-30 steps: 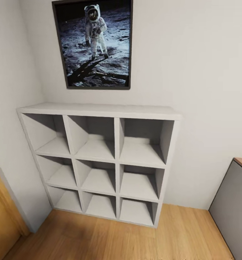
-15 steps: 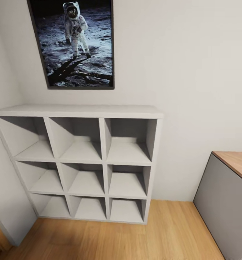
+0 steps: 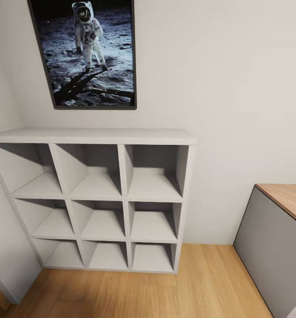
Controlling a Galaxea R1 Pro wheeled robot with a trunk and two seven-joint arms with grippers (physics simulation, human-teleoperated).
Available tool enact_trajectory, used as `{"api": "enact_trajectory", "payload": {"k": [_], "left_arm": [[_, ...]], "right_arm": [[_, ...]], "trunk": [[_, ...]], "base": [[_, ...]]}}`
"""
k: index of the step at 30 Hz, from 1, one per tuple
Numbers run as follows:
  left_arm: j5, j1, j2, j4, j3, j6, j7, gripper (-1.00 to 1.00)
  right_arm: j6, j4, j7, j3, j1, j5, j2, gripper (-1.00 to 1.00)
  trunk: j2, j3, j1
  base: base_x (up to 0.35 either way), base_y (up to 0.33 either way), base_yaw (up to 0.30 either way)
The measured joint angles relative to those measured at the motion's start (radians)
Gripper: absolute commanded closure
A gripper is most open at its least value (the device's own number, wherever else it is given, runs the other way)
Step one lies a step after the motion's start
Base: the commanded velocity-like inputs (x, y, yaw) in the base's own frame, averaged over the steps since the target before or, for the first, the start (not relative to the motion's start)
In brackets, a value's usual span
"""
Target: Attach the digital camera to the camera tripod in the bedroom.
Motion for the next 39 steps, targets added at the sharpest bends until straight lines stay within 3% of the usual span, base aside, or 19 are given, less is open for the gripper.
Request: {"api": "enact_trajectory", "payload": {"k": [4, 8, 9, 10, 11, 13, 14, 18, 20, 22, 24, 28, 30, 34, 39], "left_arm": [[-0.001, -0.001, 0.017, -0.039, -0.001, 0.006, 0.003, -1.00], [-0.004, -0.002, 0.061, -0.187, -0.001, 0.058, 0.004, -1.00], [-0.006, -0.004, 0.085, -0.269, -0.001, 0.124, 0.004, -1.00], [-0.006, -0.004, 0.133, -0.395, -0.001, 0.353, 0.004, -1.00], [-0.004, -0.012, 0.147, -0.522, -0.001, 0.434, 0.005, -1.00], [-0.002, -0.022, 0.165, -0.627, 0.000, 0.570, 0.006, -1.00], [-0.001, -0.046, 0.177, -0.721, 0.000, 0.684, 0.006, -1.00], [0.000, -0.131, 0.185, -0.892, 0.001, 0.846, 0.007, -1.00], [0.002, -0.182, 0.182, -0.944, 0.001, 0.897, 0.007, -1.00], [0.005, -0.269, 0.166, -0.986, 0.001, 0.949, 0.007, -1.00], [0.002, -0.402, 0.109, -0.971, -0.001, 0.988, 0.011, -1.00], [-0.014, -0.469, 0.050, -0.940, -0.001, 0.995, 0.055, -1.00], [-0.019, -0.483, 0.030, -0.934, -0.002, 0.994, 0.085, -1.00], [-0.021, -0.498, 0.001, -0.928, -0.006, 0.979, 0.143, -1.00], [-0.021, -0.505, -0.025, -0.925, -0.012, 0.935, 0.195, -1.00]], "right_arm": [[0.017, -0.005, 0.000, 0.004, -0.002, 0.007, 0.001, -1.00], [0.074, -0.041, -0.003, 0.048, -0.009, 0.073, 0.002, -1.00], [0.111, -0.086, -0.004, 0.062, -0.016, 0.099, 0.003, -1.00], [0.204, -0.165, -0.005, 0.074, -0.034, 0.126, 0.003, -1.00], [0.235, -0.310, -0.004, 0.078, -0.043, 0.132, 0.004, -1.00], [0.299, -0.421, -0.005, 0.082, -0.045, 0.135, 0.004, -1.00], [0.367, -0.528, -0.006, 0.083, -0.050, 0.138, 0.005, -1.00], [0.513, -0.763, -0.003, 0.085, -0.072, 0.144, 0.005, -1.00], [0.583, -0.851, 0.000, 0.084, -0.100, 0.144, 0.005, -1.00], [0.669, -0.936, 0.003, 0.068, -0.168, 0.134, 0.007, -1.00], [0.741, -0.966, 0.010, -0.011, -0.319, 0.076, 0.010, -1.00], [0.765, -0.916, 0.013, -0.093, -0.425, -0.011, 0.007, -1.00], [0.769, -0.899, 0.016, -0.113, -0.460, -0.041, 0.006, -1.00], [0.771, -0.895, 0.017, -0.130, -0.495, -0.078, 0.009, -1.00], [0.766, -0.895, 0.009, -0.134, -0.512, -0.082, 0.016, -1.00]], "trunk": [[0.000, 0.000, 0.000], [0.000, 0.000, 0.000], [0.000, 0.001, 0.000], [0.000, 0.000, 0.000], [0.000, 0.001, 0.000], [0.000, 0.001, 0.000], [0.000, 0.001, 0.000], [0.000, 0.001, 0.000], [0.000, 0.001, 0.000], [0.000, 0.001, 0.000], [0.000, 0.001, 0.000], [0.000, 0.001, 0.000], [0.000, 0.000, 0.000], [0.000, 0.000, 0.000], [0.000, 0.000, 0.000]], "base": [[0.000, 0.000, 0.000], [0.000, 0.000, 0.000], [0.000, 0.000, 0.000], [0.000, 0.000, 0.000], [0.000, 0.000, 0.000], [0.000, 0.000, 0.000], [0.000, 0.000, 0.000], [0.000, 0.000, 0.000], [0.000, 0.000, 0.000], [0.000, 0.000, 0.000], [0.000, 0.000, 0.000], [0.000, 0.000, 0.000], [0.000, 0.000, 0.000], [0.000, 0.000, 0.000], [0.000, 0.000, 0.000]]}}
